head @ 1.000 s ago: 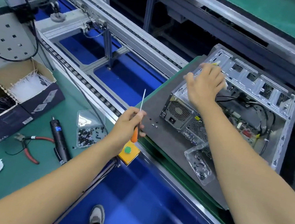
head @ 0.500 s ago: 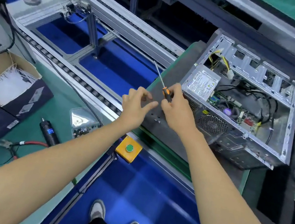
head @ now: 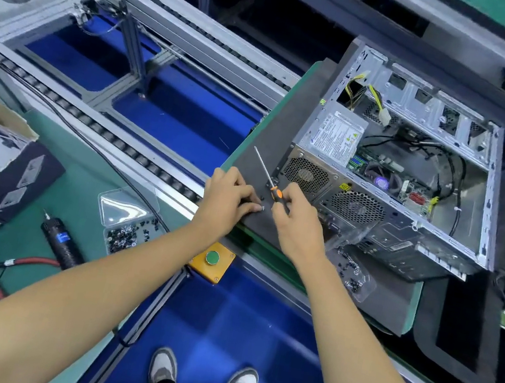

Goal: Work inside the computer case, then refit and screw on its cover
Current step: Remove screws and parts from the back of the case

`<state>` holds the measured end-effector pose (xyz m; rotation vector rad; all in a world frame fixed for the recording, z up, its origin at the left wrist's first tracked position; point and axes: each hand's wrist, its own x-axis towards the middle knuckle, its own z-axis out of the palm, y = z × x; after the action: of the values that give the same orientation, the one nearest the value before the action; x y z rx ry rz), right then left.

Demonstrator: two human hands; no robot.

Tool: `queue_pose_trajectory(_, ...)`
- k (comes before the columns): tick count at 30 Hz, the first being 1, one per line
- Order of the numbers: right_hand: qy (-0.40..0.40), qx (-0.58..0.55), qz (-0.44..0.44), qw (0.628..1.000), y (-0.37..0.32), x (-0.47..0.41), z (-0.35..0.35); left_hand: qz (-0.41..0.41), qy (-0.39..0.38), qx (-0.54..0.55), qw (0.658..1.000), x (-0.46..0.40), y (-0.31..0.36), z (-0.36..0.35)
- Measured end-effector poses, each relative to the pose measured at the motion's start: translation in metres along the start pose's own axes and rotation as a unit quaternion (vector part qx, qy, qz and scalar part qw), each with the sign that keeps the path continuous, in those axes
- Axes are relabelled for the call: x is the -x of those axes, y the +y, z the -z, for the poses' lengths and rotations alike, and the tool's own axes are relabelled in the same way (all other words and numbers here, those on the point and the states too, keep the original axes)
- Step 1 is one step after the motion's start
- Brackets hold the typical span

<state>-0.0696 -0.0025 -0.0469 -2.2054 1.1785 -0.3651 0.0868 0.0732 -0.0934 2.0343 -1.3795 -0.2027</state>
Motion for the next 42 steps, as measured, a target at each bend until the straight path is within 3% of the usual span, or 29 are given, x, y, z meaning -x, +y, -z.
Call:
queue_pose_trajectory(3,-0.017,-0.023,-0.024,0.999,0.006,0.008,-0.012,0.061,0.018,0.143,0.988,-0.002,-0.002,0.003)
queue_pose_trajectory(6,-0.029,-0.039,-0.038,0.998,0.011,0.016,-0.027,0.161,0.051,0.393,0.904,-0.008,-0.001,0.012)
queue_pose_trajectory(11,-0.016,-0.065,-0.039,0.997,0.015,0.018,-0.035,0.199,0.046,0.543,0.815,-0.018,0.006,0.020)
queue_pose_trajectory(16,-0.002,-0.059,-0.046,0.997,0.015,0.018,-0.037,0.203,0.028,0.583,0.786,-0.018,0.005,0.021)
queue_pose_trajectory(26,0.033,-0.081,-0.067,0.994,0.010,0.035,-0.044,0.179,-0.016,0.571,0.801,-0.018,0.011,0.020)
queue_pose_trajectory(33,0.065,-0.126,-0.088,0.986,0.004,0.047,-0.049,0.227,0.049,0.612,0.756,-0.018,0.028,0.007)
queue_pose_trajectory(38,0.081,-0.171,-0.105,0.976,-0.002,0.057,-0.048,0.265,0.050,0.654,0.707,-0.014,0.039,-0.001)
queue_pose_trajectory(42,0.083,-0.163,-0.126,0.975,-0.001,0.066,-0.047,0.258,0.022,0.646,0.718,-0.011,0.040,-0.008)
